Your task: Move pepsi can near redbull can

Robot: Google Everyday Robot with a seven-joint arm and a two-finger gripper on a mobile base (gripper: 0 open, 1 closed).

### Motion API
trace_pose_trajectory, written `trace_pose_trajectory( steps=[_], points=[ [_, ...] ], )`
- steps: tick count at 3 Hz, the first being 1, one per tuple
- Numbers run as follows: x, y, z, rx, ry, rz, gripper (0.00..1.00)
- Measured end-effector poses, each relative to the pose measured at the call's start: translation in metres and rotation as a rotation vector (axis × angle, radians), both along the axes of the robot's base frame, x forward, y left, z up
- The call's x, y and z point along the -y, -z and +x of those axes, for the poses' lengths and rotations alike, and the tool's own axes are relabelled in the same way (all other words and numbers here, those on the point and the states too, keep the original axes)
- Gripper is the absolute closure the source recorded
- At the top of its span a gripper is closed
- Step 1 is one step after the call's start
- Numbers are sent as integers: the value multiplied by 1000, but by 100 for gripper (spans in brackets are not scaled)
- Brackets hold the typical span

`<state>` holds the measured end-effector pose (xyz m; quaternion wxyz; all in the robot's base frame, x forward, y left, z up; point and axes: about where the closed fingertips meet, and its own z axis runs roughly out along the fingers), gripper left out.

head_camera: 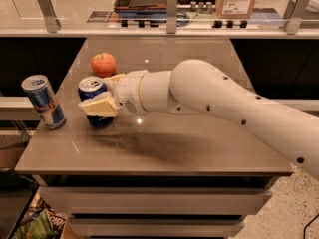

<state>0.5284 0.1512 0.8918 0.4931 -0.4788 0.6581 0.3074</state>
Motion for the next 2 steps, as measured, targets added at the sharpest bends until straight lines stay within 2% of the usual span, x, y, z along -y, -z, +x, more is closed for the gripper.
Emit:
trace_pose_trajectory(
  steps=[1, 2],
  points=[
    [-2, 0, -1, 1, -3, -1, 0],
    [-2, 0, -1, 1, -3, -1, 0]
  ],
)
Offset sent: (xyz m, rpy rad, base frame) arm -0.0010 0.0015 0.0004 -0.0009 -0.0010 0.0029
